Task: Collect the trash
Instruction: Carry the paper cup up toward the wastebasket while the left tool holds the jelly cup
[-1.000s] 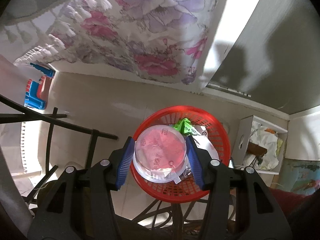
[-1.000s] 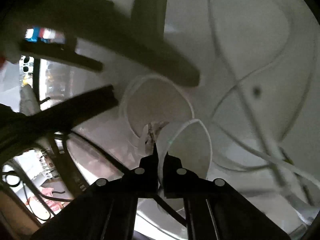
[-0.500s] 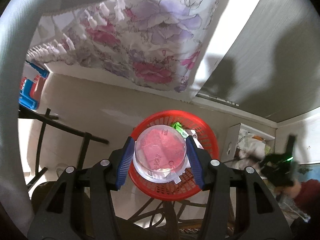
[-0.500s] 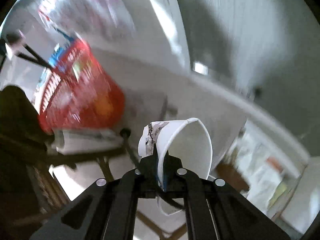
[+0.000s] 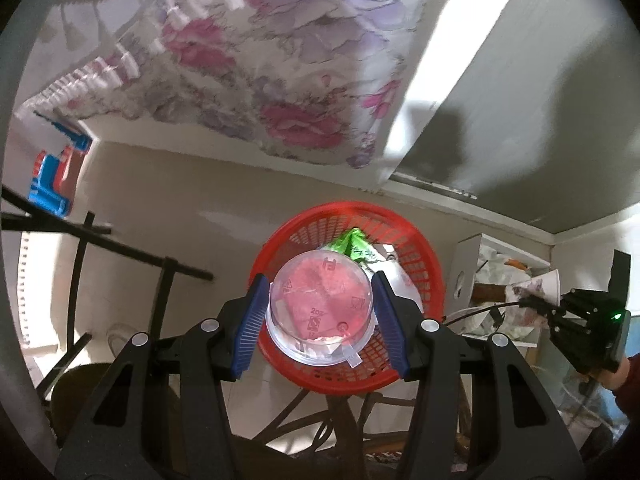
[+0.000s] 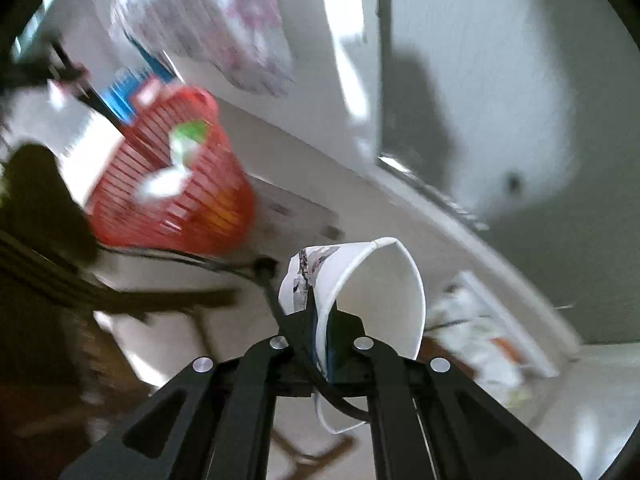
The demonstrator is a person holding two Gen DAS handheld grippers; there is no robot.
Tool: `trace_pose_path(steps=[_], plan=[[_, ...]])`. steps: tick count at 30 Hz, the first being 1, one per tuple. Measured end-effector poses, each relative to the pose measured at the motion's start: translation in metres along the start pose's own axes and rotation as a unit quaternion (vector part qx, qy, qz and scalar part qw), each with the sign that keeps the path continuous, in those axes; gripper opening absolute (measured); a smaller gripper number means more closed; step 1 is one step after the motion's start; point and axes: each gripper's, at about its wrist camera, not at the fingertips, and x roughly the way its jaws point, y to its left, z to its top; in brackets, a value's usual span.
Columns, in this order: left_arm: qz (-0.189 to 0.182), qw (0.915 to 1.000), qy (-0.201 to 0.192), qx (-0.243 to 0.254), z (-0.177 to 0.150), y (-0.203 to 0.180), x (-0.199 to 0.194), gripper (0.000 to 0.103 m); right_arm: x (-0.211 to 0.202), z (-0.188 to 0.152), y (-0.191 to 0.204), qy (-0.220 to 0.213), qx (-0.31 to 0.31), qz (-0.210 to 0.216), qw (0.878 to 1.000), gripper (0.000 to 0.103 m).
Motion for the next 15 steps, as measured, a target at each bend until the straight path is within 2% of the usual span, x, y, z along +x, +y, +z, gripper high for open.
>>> trace_pose_path(steps=[1,2,4,9,15], plan=[[0.002,1.0000,0.004,0.005,-0.001,-0.001,0.003,0.053,0.000,0.002,0.001,-0.008,0.027,0.037,0.999,0.004],[0.006,0.9999,0.009,0.007,-0.002,-0.001,0.006,0.053,0.001,0.005,0.003,-0.015,0.042,0.054,0.998,0.005],[0.012,0.9996,0.024,0.004,-0.003,0.001,0.012,0.053,0.003,0.010,0.003,-0.030,0.056,0.074,0.995,0.005],[0.022,0.9993,0.031,-0.009,-0.005,0.008,0.016,0.053,-0.003,0.026,-0.005,-0.076,0.113,0.139,0.981,0.005],[0.034,0.9985,0.042,-0.003,-0.006,0.005,0.022,0.053,-0.005,0.053,0.016,-0.093,0.099,0.179,0.974,0.005]])
